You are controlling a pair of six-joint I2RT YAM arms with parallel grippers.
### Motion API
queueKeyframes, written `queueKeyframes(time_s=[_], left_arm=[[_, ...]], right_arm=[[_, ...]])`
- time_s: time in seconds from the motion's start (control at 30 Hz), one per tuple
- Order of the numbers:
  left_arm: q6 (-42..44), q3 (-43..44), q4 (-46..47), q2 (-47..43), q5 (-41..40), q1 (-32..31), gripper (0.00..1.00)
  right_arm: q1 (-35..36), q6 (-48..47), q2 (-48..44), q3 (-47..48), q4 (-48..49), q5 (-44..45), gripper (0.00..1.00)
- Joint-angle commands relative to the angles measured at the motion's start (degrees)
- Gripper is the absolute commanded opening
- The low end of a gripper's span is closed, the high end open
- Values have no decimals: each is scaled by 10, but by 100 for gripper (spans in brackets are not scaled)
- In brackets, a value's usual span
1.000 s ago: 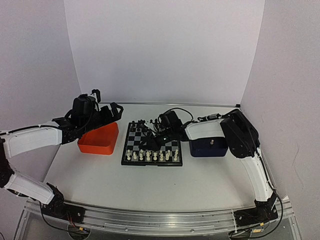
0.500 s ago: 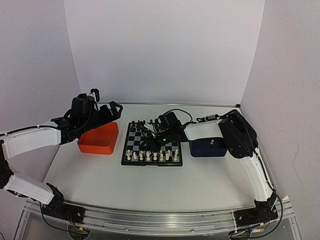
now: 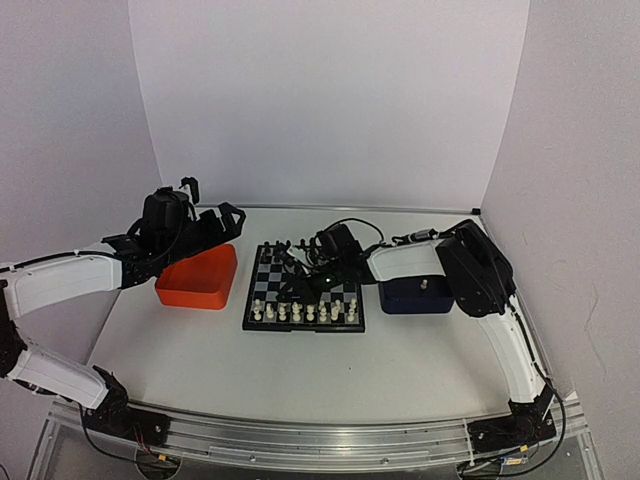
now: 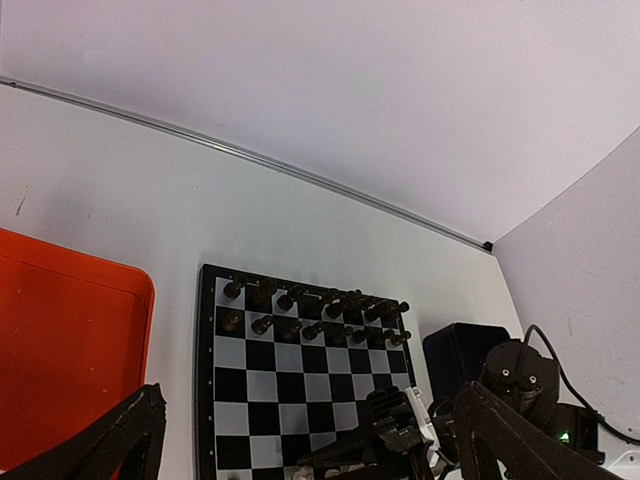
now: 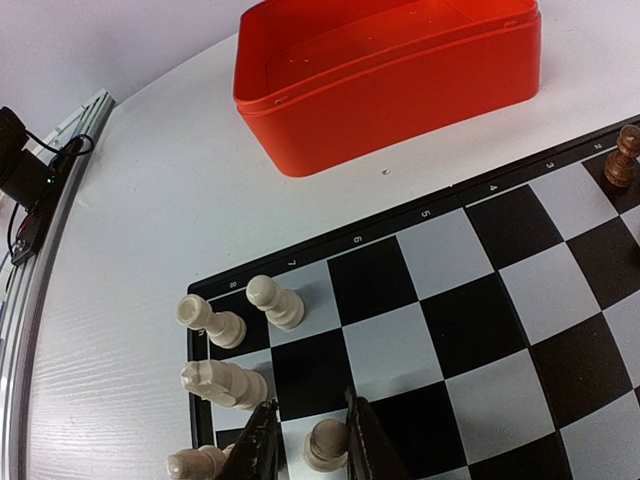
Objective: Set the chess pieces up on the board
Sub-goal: Place the chess piece on the chessboard, then pick up the chess piece from the storage box.
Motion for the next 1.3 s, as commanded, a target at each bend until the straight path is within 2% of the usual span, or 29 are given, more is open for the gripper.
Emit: queueKeyframes(time_s=[0.0,0.27,0.63,0.83,1.1,1.27], left_arm=[[5,4,10,-15,-8,0,100],[15,7,16,-10,-1,0,100],[27,12,18,-4,1,0,100],[35,16,27,-5,2,0,100],[49,31,44,14,20,0,100],[62,40,59,28,25,0,100]], right_arm=[[5,-8,2,13,-11,3,28],[5,0,-15,12,-10,11,36],[5,12,-50,11,-6,-12,37],[1,63,-88,14,-3,54,40],[-31,136,-204,-40,1,155,55],[-90,246,-288,-107,-11,190,80]])
